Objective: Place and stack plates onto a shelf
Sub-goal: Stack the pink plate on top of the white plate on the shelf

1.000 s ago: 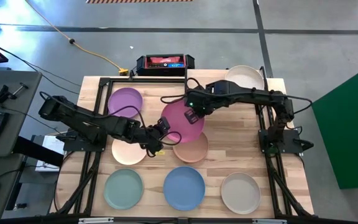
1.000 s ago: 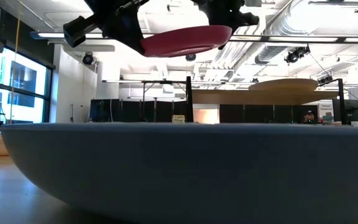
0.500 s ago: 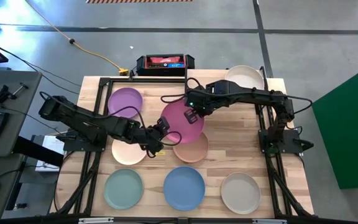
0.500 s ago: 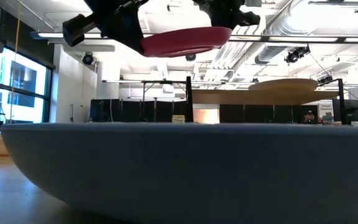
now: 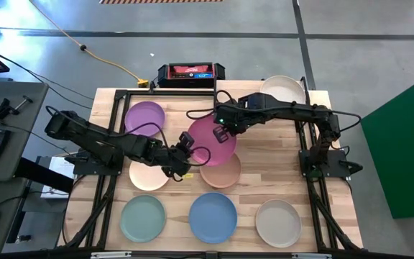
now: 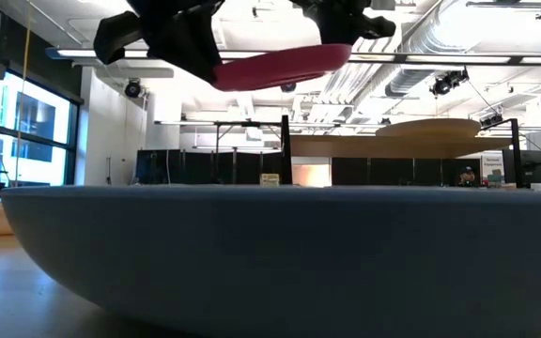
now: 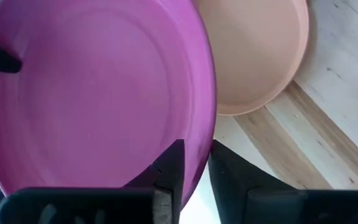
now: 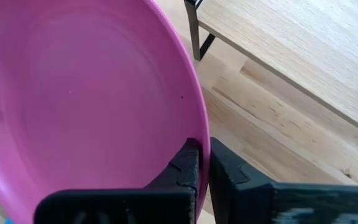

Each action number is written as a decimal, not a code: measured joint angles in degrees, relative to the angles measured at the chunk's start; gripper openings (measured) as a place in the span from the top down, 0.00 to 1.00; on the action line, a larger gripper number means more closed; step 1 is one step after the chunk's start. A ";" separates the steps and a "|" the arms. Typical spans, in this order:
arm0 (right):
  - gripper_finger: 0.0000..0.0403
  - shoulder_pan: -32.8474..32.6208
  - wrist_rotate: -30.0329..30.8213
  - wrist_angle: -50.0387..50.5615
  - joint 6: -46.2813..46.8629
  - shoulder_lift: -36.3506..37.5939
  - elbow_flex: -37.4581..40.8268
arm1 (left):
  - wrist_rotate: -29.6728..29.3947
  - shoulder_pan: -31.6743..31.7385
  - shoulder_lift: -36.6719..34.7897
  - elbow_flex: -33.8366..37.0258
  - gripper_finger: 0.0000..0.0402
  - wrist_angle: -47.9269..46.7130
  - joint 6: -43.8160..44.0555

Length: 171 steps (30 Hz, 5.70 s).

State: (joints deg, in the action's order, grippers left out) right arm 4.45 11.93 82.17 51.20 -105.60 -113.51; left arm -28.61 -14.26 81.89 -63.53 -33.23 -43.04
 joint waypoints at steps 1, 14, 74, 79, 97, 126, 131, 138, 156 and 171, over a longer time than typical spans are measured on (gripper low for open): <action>1.00 0.03 -0.02 0.01 0.24 0.00 0.00 | -0.02 0.00 0.00 0.00 0.82 0.02 0.11; 1.00 2.20 -0.16 3.19 0.14 0.59 0.00 | -8.09 -0.07 -1.32 -0.02 0.71 -0.51 3.86; 1.00 46.62 -6.04 4.63 -23.19 19.14 0.00 | -7.60 17.32 -6.28 -0.02 0.71 -8.07 17.87; 1.00 46.35 -6.03 5.42 -23.19 20.84 0.03 | -7.58 17.31 -6.27 -0.02 0.71 -8.07 17.90; 1.00 53.11 -10.87 -12.78 -14.10 43.83 34.72 | -7.58 17.35 -6.25 -0.02 0.71 -6.97 17.90; 1.00 66.02 -15.55 -17.56 2.97 57.13 54.50 | -4.91 17.35 -6.25 -0.02 0.71 -6.98 18.49; 1.00 66.05 -16.31 -20.04 4.09 57.07 57.10 | -4.91 17.35 -6.25 -0.02 0.71 -6.99 18.49; 1.00 66.03 -16.46 -22.36 4.44 56.86 58.56 | -4.93 17.35 -6.25 -0.02 0.71 -6.97 18.54; 1.00 66.03 -14.15 -21.61 4.24 56.84 58.56 | -4.96 17.35 -6.25 -0.02 0.71 -6.99 18.88; 1.00 66.03 -13.71 -21.62 2.78 56.83 58.55 | -4.98 17.35 -6.25 -0.02 0.71 -6.99 18.88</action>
State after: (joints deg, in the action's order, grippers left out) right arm 70.48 -1.78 60.55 53.98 -48.77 -54.96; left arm -33.59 3.09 75.64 -63.55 -40.23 -24.16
